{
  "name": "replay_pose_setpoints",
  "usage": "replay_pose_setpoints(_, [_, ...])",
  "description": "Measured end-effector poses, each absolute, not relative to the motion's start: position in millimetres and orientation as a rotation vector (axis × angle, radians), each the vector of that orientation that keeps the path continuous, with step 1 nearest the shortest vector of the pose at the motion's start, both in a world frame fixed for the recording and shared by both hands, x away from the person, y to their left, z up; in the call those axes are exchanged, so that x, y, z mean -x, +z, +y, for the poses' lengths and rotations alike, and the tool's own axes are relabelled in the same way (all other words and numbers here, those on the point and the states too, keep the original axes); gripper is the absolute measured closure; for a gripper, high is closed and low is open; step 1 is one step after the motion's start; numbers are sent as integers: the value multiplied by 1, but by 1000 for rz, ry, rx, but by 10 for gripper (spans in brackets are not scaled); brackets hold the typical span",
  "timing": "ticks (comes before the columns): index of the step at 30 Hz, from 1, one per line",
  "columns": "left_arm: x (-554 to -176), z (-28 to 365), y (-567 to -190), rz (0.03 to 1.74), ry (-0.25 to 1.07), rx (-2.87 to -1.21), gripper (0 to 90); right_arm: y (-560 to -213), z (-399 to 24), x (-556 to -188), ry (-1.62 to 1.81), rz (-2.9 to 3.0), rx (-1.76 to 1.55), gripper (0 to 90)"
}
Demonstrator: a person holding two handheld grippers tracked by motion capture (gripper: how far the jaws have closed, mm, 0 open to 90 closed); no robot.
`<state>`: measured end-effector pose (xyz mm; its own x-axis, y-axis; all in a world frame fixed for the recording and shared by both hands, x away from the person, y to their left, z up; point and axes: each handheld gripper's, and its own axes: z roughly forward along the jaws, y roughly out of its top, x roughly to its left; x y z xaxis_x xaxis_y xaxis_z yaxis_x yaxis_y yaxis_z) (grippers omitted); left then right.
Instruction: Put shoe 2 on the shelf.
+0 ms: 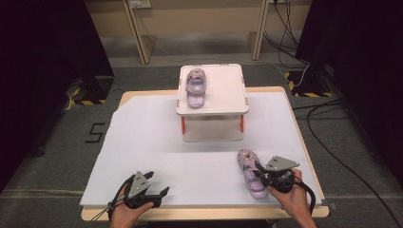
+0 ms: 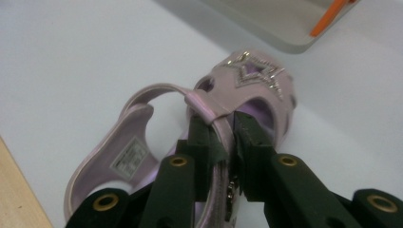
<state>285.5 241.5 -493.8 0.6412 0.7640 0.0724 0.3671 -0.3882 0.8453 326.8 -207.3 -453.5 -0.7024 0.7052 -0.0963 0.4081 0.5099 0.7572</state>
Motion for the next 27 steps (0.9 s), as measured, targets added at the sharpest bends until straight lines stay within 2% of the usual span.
replay_pose_setpoints(12, [-285, 242, -493, 885, 587, -1996, 193, -432, -212, -325, 1216, 2290, -936, 813])
replay_pose_setpoints(27, [-285, 243, -494, 893, 583, -1996, 193, -380, -212, -333, 1384, 2195, -868, 812])
